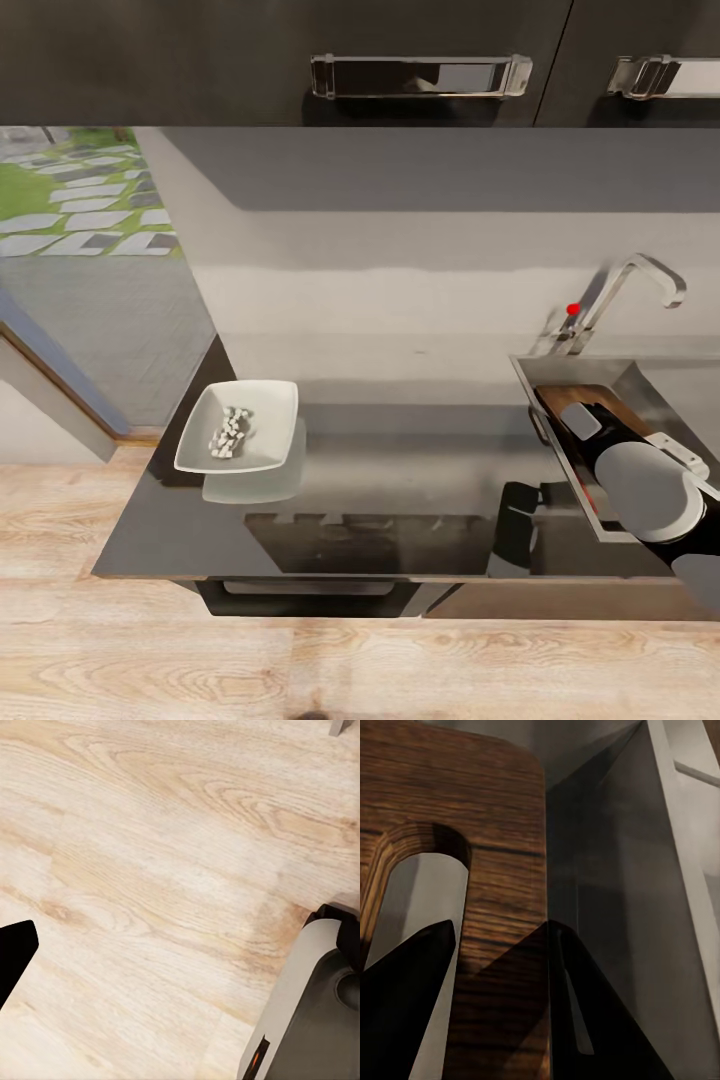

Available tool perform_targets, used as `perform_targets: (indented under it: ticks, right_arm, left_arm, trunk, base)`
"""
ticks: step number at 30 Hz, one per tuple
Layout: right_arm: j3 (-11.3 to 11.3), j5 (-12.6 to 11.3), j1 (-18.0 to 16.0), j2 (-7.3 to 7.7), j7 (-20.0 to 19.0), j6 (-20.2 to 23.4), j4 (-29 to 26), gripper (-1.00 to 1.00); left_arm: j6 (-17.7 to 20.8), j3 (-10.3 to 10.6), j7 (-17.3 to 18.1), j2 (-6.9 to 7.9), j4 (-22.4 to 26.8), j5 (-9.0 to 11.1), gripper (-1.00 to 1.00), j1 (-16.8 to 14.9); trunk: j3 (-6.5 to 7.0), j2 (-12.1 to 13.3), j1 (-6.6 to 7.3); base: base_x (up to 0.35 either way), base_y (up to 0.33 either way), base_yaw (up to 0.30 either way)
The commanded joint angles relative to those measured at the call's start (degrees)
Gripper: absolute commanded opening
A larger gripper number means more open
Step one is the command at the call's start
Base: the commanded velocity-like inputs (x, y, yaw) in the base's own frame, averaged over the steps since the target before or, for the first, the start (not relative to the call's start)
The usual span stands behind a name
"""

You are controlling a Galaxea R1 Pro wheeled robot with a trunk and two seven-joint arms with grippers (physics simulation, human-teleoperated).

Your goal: In the kitchen, take the Vidalia onion out of the sink, dice it on the chopping board with the paring knife, put the diced onion into the bowl on the countertop, then place both the paring knife and the chopping board into the sink.

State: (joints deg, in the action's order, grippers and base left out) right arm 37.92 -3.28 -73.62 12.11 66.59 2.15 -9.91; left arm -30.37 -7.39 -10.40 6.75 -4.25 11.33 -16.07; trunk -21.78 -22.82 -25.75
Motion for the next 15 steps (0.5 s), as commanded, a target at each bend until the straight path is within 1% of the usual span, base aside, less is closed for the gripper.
perform_targets:
  ticks: [1,2,15]
  right_arm:
    - [-0.3,-0.3,0.0,0.00,0.2,0.2,0.0,-1.00]
    - [-0.3,-0.3,0.0,-0.03,0.2,0.2,0.0,1.00]
    - [-0.3,-0.4,0.0,-0.09,0.4,0.1,-0.1,1.00]
  left_arm:
    - [-0.4,-0.4,0.1,0.03,-0.2,-0.2,1.00,-0.1]
    - [-0.4,-0.4,0.1,0.02,-0.2,-0.2,1.00,-0.1]
    - [-0.4,-0.4,0.1,0.02,-0.2,-0.2,1.00,-0.1]
  trunk:
    - [-0.09,-0.1,-0.03]
    - [-0.09,-0.1,-0.03]
    - [-0.09,-0.1,-0.03]
  base:
    - [0.000,0.000,0.000]
    - [0.000,0.000,0.000]
    - [0.000,0.000,0.000]
